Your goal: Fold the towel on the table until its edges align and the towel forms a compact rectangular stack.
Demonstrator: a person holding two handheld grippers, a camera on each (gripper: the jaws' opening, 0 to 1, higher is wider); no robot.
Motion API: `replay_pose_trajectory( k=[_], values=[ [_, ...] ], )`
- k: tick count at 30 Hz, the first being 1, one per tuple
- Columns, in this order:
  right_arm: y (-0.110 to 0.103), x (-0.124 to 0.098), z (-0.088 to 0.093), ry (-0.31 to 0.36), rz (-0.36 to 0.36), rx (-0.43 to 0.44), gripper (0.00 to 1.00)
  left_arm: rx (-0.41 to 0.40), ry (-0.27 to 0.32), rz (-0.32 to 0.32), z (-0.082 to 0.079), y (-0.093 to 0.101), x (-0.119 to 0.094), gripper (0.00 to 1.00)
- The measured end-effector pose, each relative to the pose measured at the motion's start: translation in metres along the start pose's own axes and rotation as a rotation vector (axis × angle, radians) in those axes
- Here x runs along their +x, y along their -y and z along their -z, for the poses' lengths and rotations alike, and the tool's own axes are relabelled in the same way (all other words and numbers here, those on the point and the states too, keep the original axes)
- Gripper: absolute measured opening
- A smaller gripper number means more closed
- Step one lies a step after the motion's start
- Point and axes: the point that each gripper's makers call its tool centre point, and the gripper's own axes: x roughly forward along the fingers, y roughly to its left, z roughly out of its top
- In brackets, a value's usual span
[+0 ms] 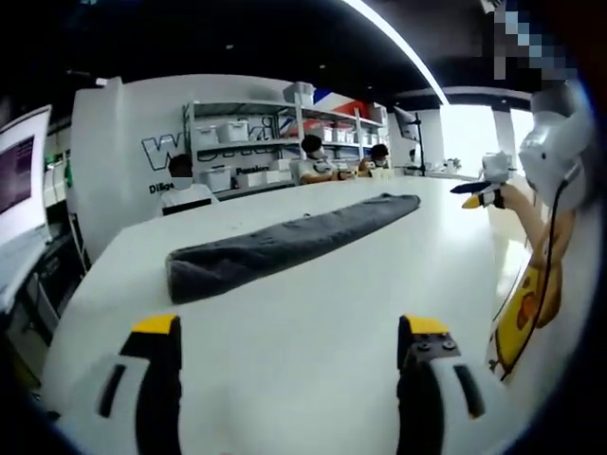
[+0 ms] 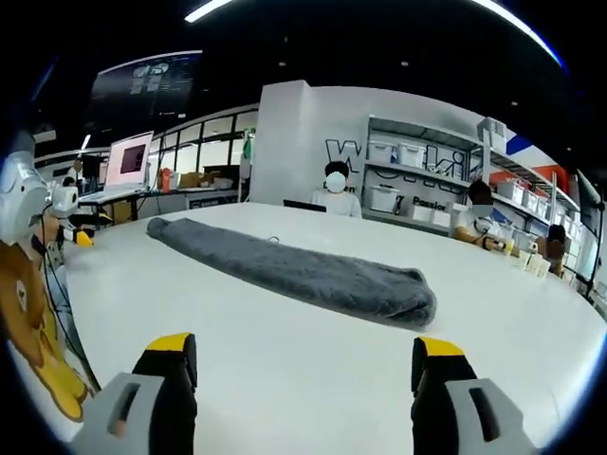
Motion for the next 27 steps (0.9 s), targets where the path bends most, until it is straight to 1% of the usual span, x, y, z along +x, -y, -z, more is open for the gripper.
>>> replay_pose_trajectory(
  k=[2,6,10,11,12,13,14,15,16,18,19,21,22,24,25,27],
  values=[
    [0.001,0.001,-0.003,0.008,-0.007,0.005,0.97,0.001,-0.005,0.0,0.001,0.0,0.0,0.99],
    [0.007,0.005,-0.009,0.022,-0.027,0.033,0.91,-0.001,-0.007,-0.001,0.002,0.0,0.0,0.99],
    [0.02,0.015,-0.014,0.003,-0.016,0.014,0.84,-0.001,-0.005,-0.001,0.0,0.001,0.0,0.99],
    [0.024,0.019,-0.017,0.009,-0.009,0.034,0.8,0.001,-0.005,0.0,0.0,0.001,0.0,0.99],
    [0.027,0.024,-0.022,0.038,-0.011,0.083,0.75,0.002,-0.004,0.0,-0.001,0.002,0.0,0.99],
    [0.027,0.029,-0.025,0.045,-0.036,0.113,0.71,0.003,-0.003,0.0,-0.001,0.002,0.0,0.99],
    [0.031,0.033,-0.024,0.032,-0.041,0.115,0.69,0.004,-0.002,0.001,-0.002,0.002,0.0,0.99],
    [0.038,0.038,-0.024,0.021,-0.027,0.122,0.68,0.005,0.001,0.004,-0.002,0.003,0.0,0.99],
    [0.044,0.043,-0.022,0.0,-0.013,0.113,0.66,0.005,0.002,0.006,-0.003,0.004,0.0,0.99],
    [0.055,0.051,-0.02,-0.033,0.009,0.065,0.65,0.005,0.005,0.011,-0.003,0.005,0.0,0.99],
    [0.06,0.056,-0.02,-0.045,0.013,0.066,0.63,0.006,0.003,0.014,-0.003,0.006,0.0,0.99],
    [0.07,0.065,-0.024,-0.035,0.007,0.104,0.61,0.007,0.002,0.014,-0.002,0.008,0.0,0.99],
    [0.074,0.072,-0.025,-0.038,0.003,0.102,0.62,0.008,0.002,0.018,-0.002,0.008,0.0,0.99],
    [0.088,0.083,-0.018,-0.083,0.037,0.078,0.61,0.007,0.004,0.019,-0.003,0.008,0.0,0.99],
    [0.094,0.088,-0.017,-0.092,0.044,0.084,0.61,0.006,0.006,0.019,-0.003,0.008,-0.001,0.99],
    [0.103,0.097,-0.018,-0.091,0.044,0.088,0.59,0.008,0.006,0.022,-0.003,0.009,0.0,0.99]
  ],
)
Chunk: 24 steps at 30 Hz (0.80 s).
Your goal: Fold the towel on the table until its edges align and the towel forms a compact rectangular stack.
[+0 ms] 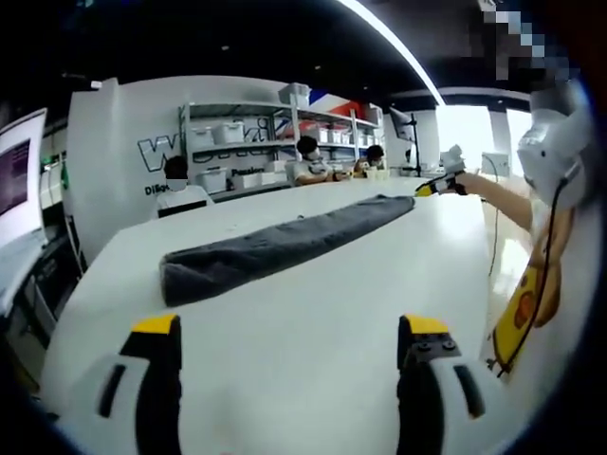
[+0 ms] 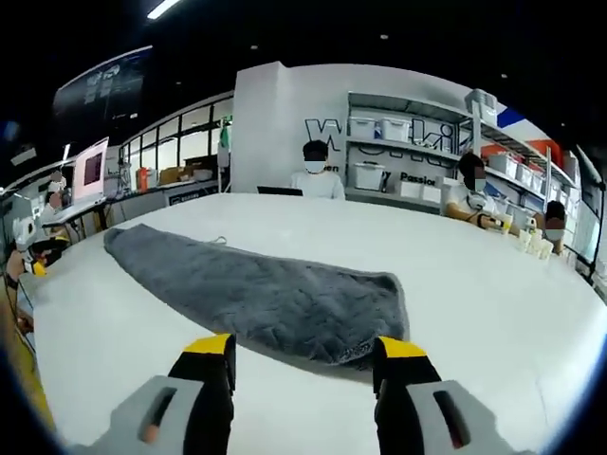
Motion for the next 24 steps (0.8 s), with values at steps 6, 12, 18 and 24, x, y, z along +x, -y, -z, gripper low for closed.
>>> replay_pose_trajectory(
  k=[6,12,18,24],
  values=[
    [0.016,0.018,-0.006,-0.013,0.019,0.005,0.57,0.004,-0.005,0.002,0.001,0.002,0.0,0.99],
    [0.032,0.029,-0.009,-0.041,0.035,0.015,0.54,0.006,-0.007,0.008,0.001,0.004,0.0,0.99],
    [0.054,0.04,-0.003,-0.078,0.071,0.056,0.49,0.007,-0.006,0.015,0.001,0.007,0.002,0.99],
    [0.07,0.045,0.009,-0.087,0.093,0.162,0.42,0.006,0.0,0.016,0.0,0.007,0.002,0.99]
  ],
)
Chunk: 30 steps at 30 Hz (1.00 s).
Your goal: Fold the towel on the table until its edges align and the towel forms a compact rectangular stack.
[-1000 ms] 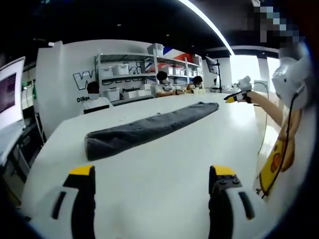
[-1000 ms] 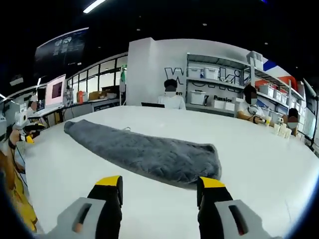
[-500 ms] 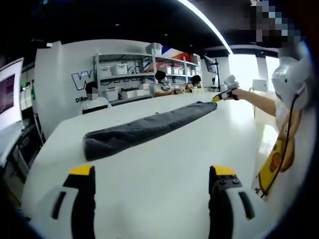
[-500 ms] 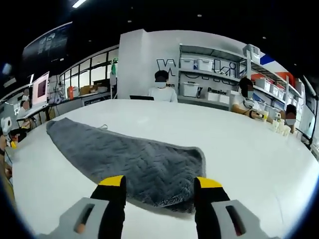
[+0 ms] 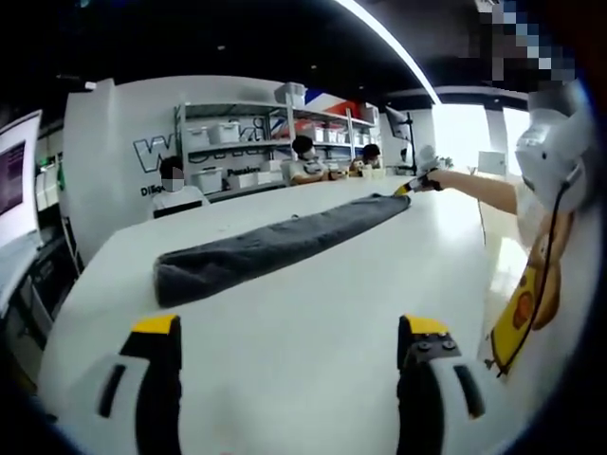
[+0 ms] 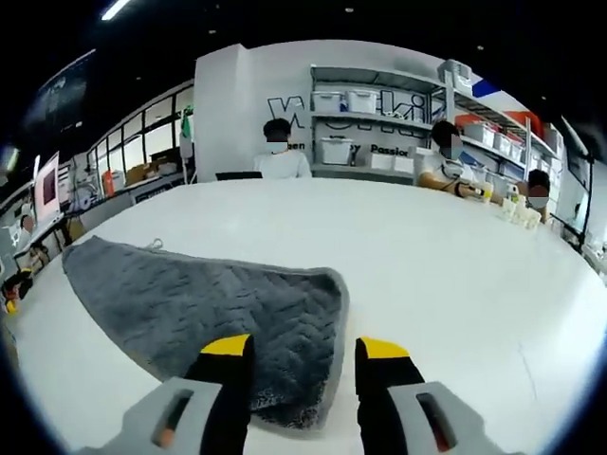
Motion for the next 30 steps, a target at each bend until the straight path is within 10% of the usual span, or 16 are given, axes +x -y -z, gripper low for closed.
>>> replay_pose_trajectory(
  k=[14,30],
  values=[
    [0.014,0.003,0.004,0.065,-0.007,0.238,0.31,0.0,-0.003,0.003,0.002,0.001,0.001,0.99],
    [0.01,0.019,0.022,-0.01,-0.009,0.053,0.28,-0.003,-0.011,0.005,0.003,0.003,0.004,0.99]
  ],
)
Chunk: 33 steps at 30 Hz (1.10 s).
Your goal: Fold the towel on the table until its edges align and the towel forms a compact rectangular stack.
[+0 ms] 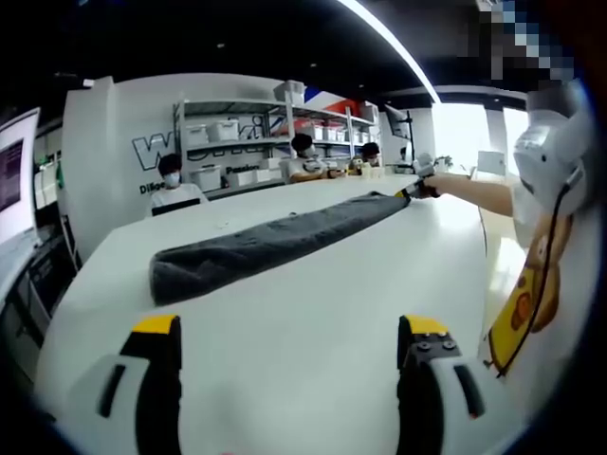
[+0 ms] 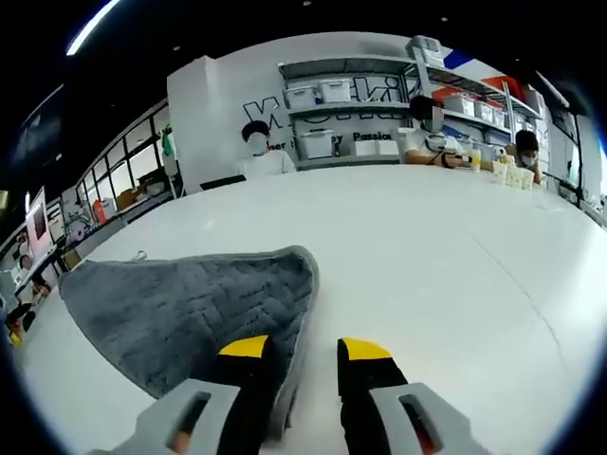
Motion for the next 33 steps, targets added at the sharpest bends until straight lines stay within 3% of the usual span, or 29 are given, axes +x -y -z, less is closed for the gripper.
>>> replay_pose_trajectory(
  k=[8,17,26,33],
  values=[
    [0.001,0.005,-0.002,-0.004,-0.024,-0.053,0.17,-0.005,-0.001,0.002,0.001,0.001,0.002,0.99],
    [-0.002,0.003,-0.001,-0.013,-0.048,-0.04,0.05,-0.008,-0.006,0.002,0.002,0.001,0.002,0.99],
    [0.007,-0.016,-0.005,-0.045,0.013,-0.119,0.04,-0.009,-0.01,0.003,0.002,0.001,0.002,0.99],
    [0.029,-0.033,-0.007,-0.06,0.072,-0.151,0.04,-0.012,-0.011,0.013,0.003,0.003,0.005,0.99]
  ],
)
